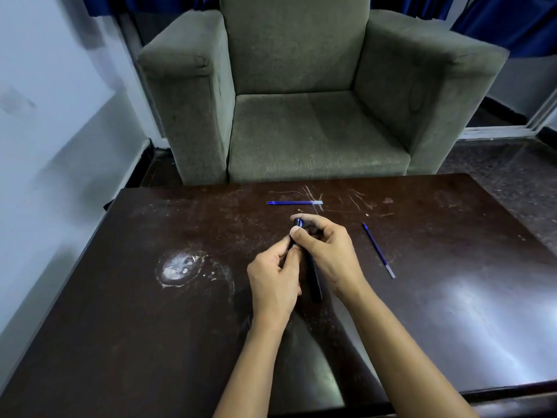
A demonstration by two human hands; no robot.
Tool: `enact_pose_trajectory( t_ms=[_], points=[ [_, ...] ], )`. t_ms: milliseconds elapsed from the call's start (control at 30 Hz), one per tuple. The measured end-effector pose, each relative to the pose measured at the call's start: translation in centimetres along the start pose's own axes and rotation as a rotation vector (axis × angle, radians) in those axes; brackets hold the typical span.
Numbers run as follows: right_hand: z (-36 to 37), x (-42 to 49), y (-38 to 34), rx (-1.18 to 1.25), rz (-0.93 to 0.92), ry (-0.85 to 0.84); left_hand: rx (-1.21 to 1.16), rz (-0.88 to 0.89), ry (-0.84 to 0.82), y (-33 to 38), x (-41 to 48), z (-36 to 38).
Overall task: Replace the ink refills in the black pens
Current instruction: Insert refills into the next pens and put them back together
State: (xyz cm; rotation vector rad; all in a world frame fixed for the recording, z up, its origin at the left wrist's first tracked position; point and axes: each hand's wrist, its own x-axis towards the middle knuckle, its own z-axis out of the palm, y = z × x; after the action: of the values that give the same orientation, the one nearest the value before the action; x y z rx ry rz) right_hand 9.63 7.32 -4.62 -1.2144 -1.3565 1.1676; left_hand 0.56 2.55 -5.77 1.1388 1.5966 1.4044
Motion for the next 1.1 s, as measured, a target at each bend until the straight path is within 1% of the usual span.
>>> enact_pose_trajectory(
  t_ms=[200,300,433,567,633,700,800,867,967,1033,1100],
  points=[
    [-0.2,-0.2,0.4,-0.099,0.01,0.031,0.042,0.002,-0.024,-0.5,0.0,0.0],
    [-0.4,-0.4,0.2,-0.19,-0.005,0.049,0.066,0.02,-0.013,-0.6,-0.1,0.2],
    [-0.5,-0.5,-0.1,-0.207,0.0,0.041,0.097,0.059,0.023,-0.4,-0.2,0.4],
    [-0.5,-0.4,-0.6,-0.23,-0.003,0.017,0.072,0.065,0.04,-0.1,-0.2,0.7],
    [-0.6,-0.2,-0.6,-0.23,0.018,0.006,0.045,0.019,0.042,0.1,0.2,0.9],
    [-0.5,-0.2,-0.7,-0.165,0.05,0.009,-0.008,-0.041,0.047,0.3,0.5,1.0],
    [-0.5,-0.4,-0.6,-0.064,0.108,0.072,-0.147,-0.118,0.068,0.4,0.6,1.0],
    [-0.7,-0.6,-0.7,-0.111,0.16,0.058,-0.246,-0.185,0.085,0.4,0.8,0.8],
    [-0.9,-1.0,-1.3,-0.198,0.226,-0.093,-0.431,-0.316,0.076,0.5,1.1,0.4],
    [-0.8,-1.4,-2.1,-0.283,0.215,-0.128,-0.52,-0.381,0.08,0.6,1.2,0.4],
    [-0.6,-1.8,-2.7,-0.387,0.185,-0.117,-0.537,-0.416,0.086,0.6,1.3,0.4]
  ],
)
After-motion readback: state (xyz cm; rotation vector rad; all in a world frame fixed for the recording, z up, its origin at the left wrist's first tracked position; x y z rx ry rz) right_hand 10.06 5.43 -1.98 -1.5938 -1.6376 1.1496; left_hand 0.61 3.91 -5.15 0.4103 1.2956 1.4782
